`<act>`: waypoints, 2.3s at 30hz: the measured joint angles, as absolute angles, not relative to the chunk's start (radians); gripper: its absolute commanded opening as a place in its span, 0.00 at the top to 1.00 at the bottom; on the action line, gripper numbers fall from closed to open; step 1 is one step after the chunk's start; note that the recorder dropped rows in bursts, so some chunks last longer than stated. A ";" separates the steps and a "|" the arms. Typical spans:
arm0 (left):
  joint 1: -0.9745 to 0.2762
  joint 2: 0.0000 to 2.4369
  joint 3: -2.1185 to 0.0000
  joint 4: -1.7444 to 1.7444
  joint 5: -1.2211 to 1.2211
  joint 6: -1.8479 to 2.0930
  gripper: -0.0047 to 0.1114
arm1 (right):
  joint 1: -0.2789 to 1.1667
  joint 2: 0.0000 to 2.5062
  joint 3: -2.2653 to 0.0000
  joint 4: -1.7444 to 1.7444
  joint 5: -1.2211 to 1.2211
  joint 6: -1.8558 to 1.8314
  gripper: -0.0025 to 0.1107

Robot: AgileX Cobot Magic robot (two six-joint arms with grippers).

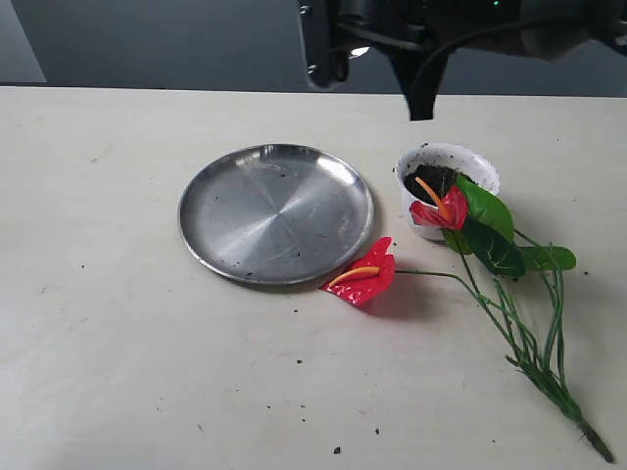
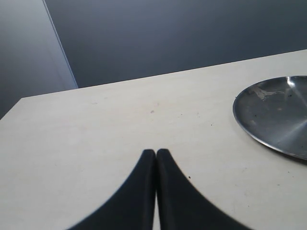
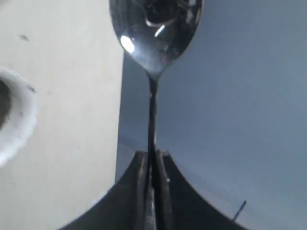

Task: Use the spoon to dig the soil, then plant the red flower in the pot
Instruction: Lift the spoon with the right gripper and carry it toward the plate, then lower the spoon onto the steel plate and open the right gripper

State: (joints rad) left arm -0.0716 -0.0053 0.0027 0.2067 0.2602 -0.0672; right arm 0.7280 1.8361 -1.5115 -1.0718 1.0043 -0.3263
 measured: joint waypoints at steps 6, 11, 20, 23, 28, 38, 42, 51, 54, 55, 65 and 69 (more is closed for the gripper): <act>-0.072 -0.005 0.003 0.207 0.260 -0.067 0.95 | 0.621 1.836 -1.492 -1.141 1.202 -0.336 0.98; -0.072 -0.005 0.003 0.207 0.260 -0.067 0.95 | 0.621 1.836 -1.306 -1.210 1.213 -0.338 0.98; -0.072 -0.005 0.003 0.207 0.260 -0.067 0.95 | 0.642 1.836 -1.209 -1.343 1.215 -0.354 0.98; -0.072 -0.005 0.003 0.207 0.260 -0.067 0.95 | 0.655 1.836 -1.209 -1.345 1.213 -0.378 0.98; -0.072 -0.005 0.003 0.207 0.260 -0.067 0.95 | 0.660 1.836 -1.209 -1.346 1.213 -0.406 0.98; -0.072 -0.005 0.003 0.207 0.260 -0.067 0.95 | 0.660 1.933 -1.209 -1.347 1.213 -0.421 0.98; -0.072 -0.005 0.003 0.207 0.260 -0.067 0.95 | 0.660 1.983 -1.209 -1.347 1.211 -0.436 0.98; -0.072 -0.005 0.003 0.207 0.260 -0.067 0.95 | 0.671 2.052 -1.209 -1.339 1.203 -0.464 0.98; -0.072 -0.005 0.003 0.207 0.260 -0.067 0.95 | 0.689 2.072 -1.209 -1.341 1.197 -0.464 0.98; -0.072 -0.005 0.003 0.207 0.260 -0.067 0.95 | 0.696 2.077 -1.209 -1.346 1.199 -0.464 0.98; -0.072 -0.005 0.003 0.207 0.260 -0.067 0.95 | 0.703 2.092 -1.209 -1.402 1.229 -0.459 0.98; -0.072 -0.005 0.003 0.207 0.260 -0.067 0.95 | 0.696 2.086 -1.209 -1.406 1.223 -0.445 0.98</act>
